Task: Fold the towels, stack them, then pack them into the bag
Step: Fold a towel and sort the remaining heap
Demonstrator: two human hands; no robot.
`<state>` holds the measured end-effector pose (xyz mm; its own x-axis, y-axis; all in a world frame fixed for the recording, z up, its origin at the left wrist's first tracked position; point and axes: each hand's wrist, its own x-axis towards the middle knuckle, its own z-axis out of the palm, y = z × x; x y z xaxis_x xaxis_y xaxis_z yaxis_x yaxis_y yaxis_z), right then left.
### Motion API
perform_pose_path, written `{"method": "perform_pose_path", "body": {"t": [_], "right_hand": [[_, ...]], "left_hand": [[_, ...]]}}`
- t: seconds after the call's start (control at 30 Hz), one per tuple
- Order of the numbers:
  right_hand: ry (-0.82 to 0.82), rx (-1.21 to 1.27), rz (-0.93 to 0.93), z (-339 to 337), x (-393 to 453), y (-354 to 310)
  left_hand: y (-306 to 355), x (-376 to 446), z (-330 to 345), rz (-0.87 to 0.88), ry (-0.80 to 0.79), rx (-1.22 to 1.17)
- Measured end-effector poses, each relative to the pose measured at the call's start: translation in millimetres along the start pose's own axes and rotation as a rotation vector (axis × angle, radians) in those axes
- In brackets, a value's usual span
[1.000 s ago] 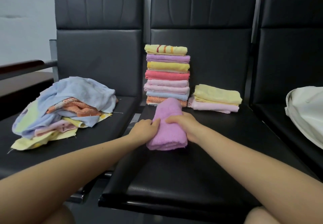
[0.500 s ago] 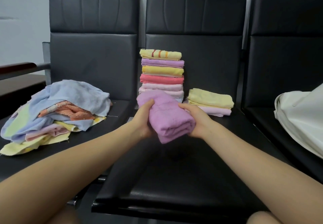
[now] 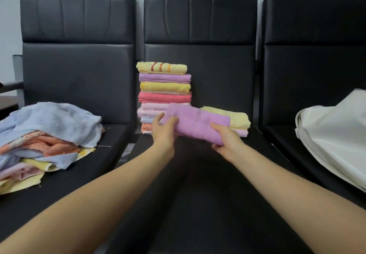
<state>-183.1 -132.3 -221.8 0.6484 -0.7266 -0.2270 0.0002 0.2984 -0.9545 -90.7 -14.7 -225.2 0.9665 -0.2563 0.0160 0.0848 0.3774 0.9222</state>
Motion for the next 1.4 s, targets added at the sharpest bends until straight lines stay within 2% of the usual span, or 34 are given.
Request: {"method": "perform_pose_path", "body": {"t": [0.1,0.2,0.33,0.4,0.5,0.57,0.63,0.7,0.77,0.83,0.9,1.0,1.17,1.27,1.33,1.4], "right_hand": [[0.158,-0.164,-0.131,-19.3,38.2,-26.5],[0.213,-0.295,-0.305,-34.8,72.4,-51.2],[0.301,-0.424,-0.556,-47.9,125.0,-65.4],[0.337,-0.731,-0.542,-52.8,157.3,-50.7],[0.288,-1.296,-0.447,-56.0,190.7,-18.7],[0.299,-1.452,-0.468,-52.8,197.5,-12.9],[0.292,-1.497,-0.435,-50.4,194.4,-17.9],[0.315,-1.503,-0.451,-51.3,182.9,-24.6],[0.378,-1.394,-0.617,-50.1,157.2,-24.9],[0.355,-1.197,-0.801,-43.8,127.7,-16.6],[0.192,-1.041,-0.819,-24.7,90.8,-9.2],[-0.067,-0.93,-0.698,20.1,44.7,4.3],[-0.354,-0.736,-0.485,122.9,-1.0,29.1],[-0.436,-0.642,-0.403,195.9,-9.5,43.4],[-0.455,-0.628,-0.405,245.2,-12.4,52.2],[-0.485,-0.626,-0.439,294.0,-15.4,59.0]], "left_hand": [[-3.6,15.8,21.8,0.213,-0.163,0.311],[-5.1,40.0,58.4,0.322,-0.285,0.445],[-18.5,88.4,107.8,0.437,-0.283,0.628],[-41.8,113.9,120.4,0.445,-0.299,0.897],[-81.4,130.1,118.4,0.437,-0.36,1.303],[-97.3,133.6,114.0,0.486,-0.322,1.369],[-99.4,132.1,112.4,0.467,-0.314,1.35],[-90.7,122.4,110.0,0.384,-0.346,1.3],[-72.7,104.3,100.4,0.357,-0.353,1.202],[-51.2,83.2,82.9,0.39,-0.36,1.104],[-21.0,61.0,50.6,0.405,-0.378,1.071],[26.4,37.5,-15.3,0.335,-0.346,1.032],[93.6,31.8,-150.4,0.355,0.024,1.006],[126.3,37.4,-233.5,0.387,0.275,1.032],[139.1,46.8,-286.0,0.39,0.443,1.04],[142.1,58.4,-332.0,0.348,0.536,1.036]]}}
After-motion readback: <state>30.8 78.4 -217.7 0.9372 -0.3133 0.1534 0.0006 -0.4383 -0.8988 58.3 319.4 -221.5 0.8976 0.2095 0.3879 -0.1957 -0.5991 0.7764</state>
